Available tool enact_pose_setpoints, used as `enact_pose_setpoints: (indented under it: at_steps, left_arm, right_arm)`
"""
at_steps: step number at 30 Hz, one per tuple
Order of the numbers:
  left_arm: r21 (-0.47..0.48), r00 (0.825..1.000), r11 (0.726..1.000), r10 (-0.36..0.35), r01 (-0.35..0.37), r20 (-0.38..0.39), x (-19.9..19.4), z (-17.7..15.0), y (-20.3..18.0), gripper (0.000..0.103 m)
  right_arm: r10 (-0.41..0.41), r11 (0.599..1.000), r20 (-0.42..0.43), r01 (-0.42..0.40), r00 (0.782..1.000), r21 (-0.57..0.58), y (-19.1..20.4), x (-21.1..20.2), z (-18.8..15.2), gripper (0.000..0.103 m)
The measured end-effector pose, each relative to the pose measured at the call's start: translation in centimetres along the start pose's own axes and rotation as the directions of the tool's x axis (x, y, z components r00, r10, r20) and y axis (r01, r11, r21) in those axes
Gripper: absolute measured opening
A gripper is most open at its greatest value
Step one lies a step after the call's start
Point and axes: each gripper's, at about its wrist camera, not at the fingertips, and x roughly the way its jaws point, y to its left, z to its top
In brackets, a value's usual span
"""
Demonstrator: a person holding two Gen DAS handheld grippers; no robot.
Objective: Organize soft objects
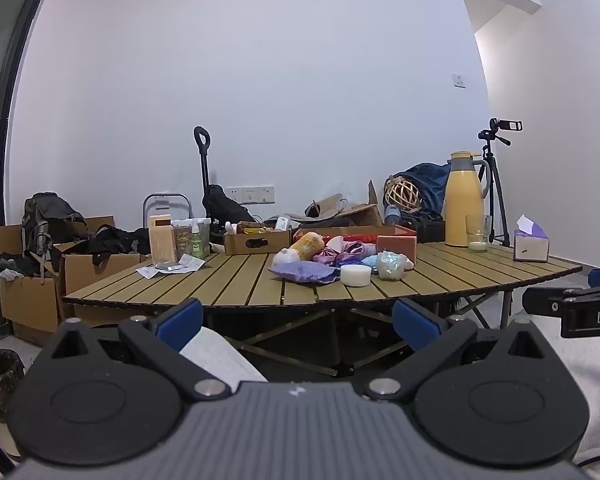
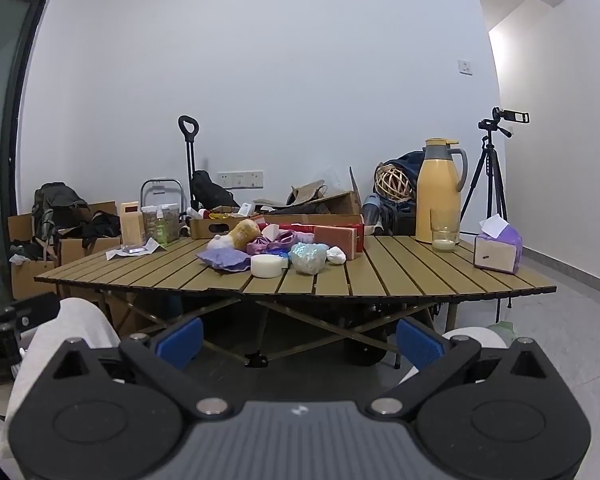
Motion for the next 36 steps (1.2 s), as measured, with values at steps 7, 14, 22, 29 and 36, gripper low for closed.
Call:
enact_pose_setpoints:
  at_steps: [7, 14, 22, 29, 36]
  left_arm:
    - [-0.016, 1.0, 1.0, 0.013, -0.013, -0.015, 1.2, 0.3, 0.2, 0.103]
    - [-0.023, 1.0, 1.0, 0.016, -0.017, -0.023, 1.7, 0.3, 0.3, 0.103]
    - [-0.027, 0.999, 0.999, 0.022, -0.023, -0.029, 1.7, 0.3, 0.3, 0.103]
    - [0.001, 0.999, 1.0, 0.022, -0.022, -0.028, 1.9, 0.6, -0.3, 0.103]
    - [0.026, 1.0, 1.0, 0.01, -0.009, -0.029, 2.1, 0.8, -0.7, 0.103]
  right_arm:
    - [-0.003, 1.0, 0.002, 0.003, 1.0, -0.028, 0.4, 0.8, 0.1, 0.103]
    - [-0.009, 1.0, -0.009, 0.009, 1.0, -0.027, 0.4, 1.5, 0.2, 0.103]
    - [-0.01, 1.0, -0.026, 0.009, 1.0, -0.021, 0.5, 1.8, 0.2, 0.103]
    - [-0.012, 1.0, -0.032, 0.011, 0.999, -0.024, 0.6, 2.1, 0.2, 0.103]
    - [-0.018, 1.0, -0.026, 0.019, 1.0, 0.024, -0.5, 2.1, 0.1, 0.103]
